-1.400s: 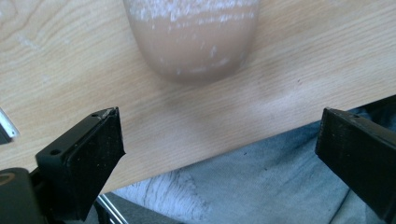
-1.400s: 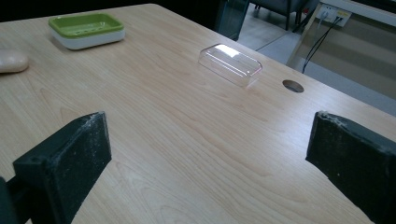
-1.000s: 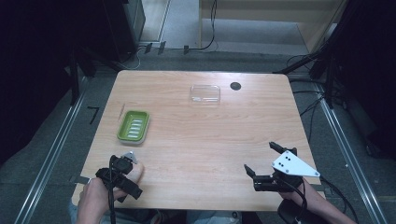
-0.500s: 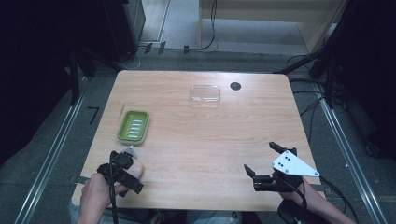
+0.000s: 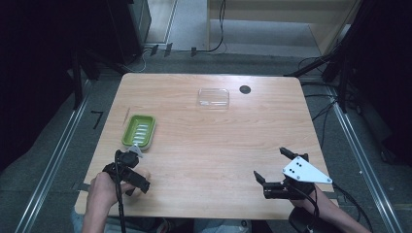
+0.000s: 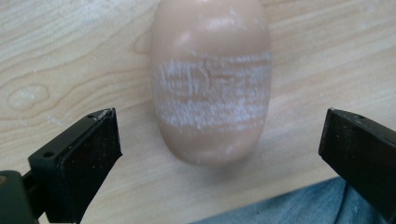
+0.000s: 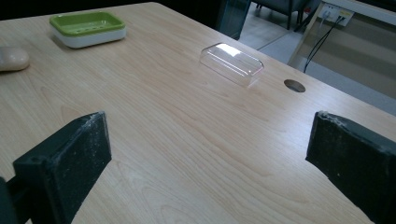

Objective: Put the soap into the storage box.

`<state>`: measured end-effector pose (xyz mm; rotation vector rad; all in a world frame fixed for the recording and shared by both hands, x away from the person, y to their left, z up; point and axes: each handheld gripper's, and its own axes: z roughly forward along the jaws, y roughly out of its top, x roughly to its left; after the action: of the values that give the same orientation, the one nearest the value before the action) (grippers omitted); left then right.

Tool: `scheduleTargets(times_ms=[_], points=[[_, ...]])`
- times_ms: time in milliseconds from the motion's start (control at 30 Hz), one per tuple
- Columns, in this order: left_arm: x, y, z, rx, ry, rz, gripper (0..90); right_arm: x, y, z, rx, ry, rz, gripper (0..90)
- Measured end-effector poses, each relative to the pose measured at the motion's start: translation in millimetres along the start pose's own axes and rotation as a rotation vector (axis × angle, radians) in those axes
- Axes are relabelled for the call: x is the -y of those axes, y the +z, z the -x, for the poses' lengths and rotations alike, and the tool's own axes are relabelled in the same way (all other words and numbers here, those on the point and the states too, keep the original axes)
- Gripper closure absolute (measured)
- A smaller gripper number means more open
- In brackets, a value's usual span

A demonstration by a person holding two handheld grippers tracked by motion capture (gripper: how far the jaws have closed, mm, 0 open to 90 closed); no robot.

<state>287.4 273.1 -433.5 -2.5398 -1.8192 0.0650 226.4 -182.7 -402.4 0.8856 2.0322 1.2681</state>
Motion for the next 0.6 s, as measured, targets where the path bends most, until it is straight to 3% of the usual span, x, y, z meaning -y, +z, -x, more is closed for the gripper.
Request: scheduleTargets(times_ms=[200,533,600], points=[[-7.9,6.7,0.0,-0.004,-0.002,-0.026,0.0,0.1,-0.2,0.1,0.001,0.003,0.001,0.0],[-10.3,12.7,-1.3,-0.015,-0.024,-0.015,0.0,0.1,-0.4,0.3,0.000,0.003,0.003,0.0],[-10.5,12.4,-1.3,-0.017,-0.027,-0.007,5.6,0.1,-0.4,0.3,-0.001,0.004,0.003,0.0]])
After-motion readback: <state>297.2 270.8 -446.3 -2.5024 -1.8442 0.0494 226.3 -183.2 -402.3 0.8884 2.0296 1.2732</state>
